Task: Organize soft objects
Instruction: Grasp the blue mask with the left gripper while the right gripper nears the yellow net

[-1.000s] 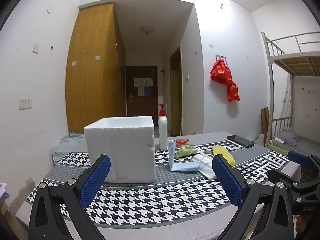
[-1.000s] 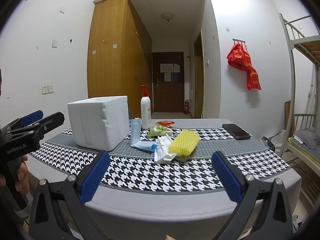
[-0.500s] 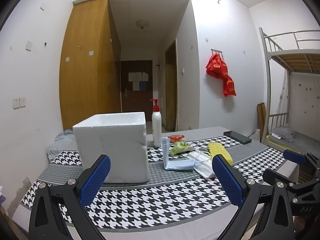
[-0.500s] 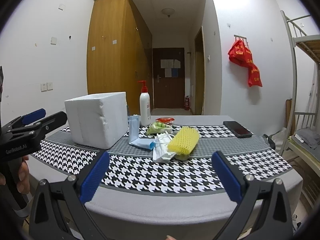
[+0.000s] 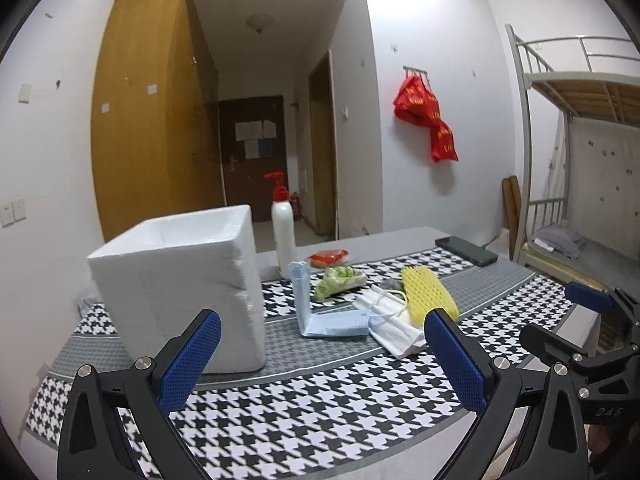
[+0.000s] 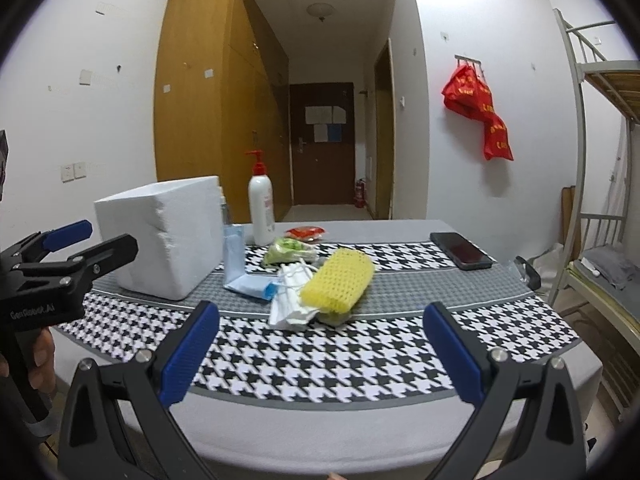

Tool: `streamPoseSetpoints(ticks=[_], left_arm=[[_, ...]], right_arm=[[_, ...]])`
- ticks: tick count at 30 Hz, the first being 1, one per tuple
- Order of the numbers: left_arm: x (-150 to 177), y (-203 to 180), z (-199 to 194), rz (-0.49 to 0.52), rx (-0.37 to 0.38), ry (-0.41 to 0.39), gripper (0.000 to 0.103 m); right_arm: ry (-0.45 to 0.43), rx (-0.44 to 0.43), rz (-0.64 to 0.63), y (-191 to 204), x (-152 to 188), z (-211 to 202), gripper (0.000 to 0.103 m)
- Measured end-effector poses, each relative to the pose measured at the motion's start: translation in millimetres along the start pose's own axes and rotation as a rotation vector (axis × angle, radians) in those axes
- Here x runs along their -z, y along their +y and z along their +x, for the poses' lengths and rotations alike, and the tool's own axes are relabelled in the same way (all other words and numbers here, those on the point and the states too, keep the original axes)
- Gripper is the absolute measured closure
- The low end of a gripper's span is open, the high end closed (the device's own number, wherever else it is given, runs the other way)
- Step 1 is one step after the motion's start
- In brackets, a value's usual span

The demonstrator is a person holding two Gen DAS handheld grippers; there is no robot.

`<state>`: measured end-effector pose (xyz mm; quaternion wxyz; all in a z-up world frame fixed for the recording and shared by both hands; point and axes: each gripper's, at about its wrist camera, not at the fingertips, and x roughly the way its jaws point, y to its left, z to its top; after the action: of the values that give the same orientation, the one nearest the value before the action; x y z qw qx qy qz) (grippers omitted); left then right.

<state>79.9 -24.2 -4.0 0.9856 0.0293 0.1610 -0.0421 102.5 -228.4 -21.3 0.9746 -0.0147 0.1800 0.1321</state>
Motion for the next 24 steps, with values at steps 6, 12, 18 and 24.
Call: streamPoseSetpoints(ticks=[6,12,18,24], left_arm=[[-6.2,-3.7,24.6,-0.007,0.051,0.055,0.001],[-12.3,-4.4,53.2,-0.04,0.085,0.13,0.001],[-18.2,-7.3,81.2,-0.03,0.088,0.183,0.001],[-24.1,-9.2,106.1,-0.019,0.063,0.218,0.001]], right_arm=[[0.028,-0.013,0.012,-7.4,-4.9,19.3,0.0],[0.064,-0.004,0.047,-20.0,-11.3,39.0,0.0],[0.083,0.007,0.075,-32.9,-12.2,50.2,0.0],[0.094,0.02,0.094,-42.1,-12.7,57.4,0.0]])
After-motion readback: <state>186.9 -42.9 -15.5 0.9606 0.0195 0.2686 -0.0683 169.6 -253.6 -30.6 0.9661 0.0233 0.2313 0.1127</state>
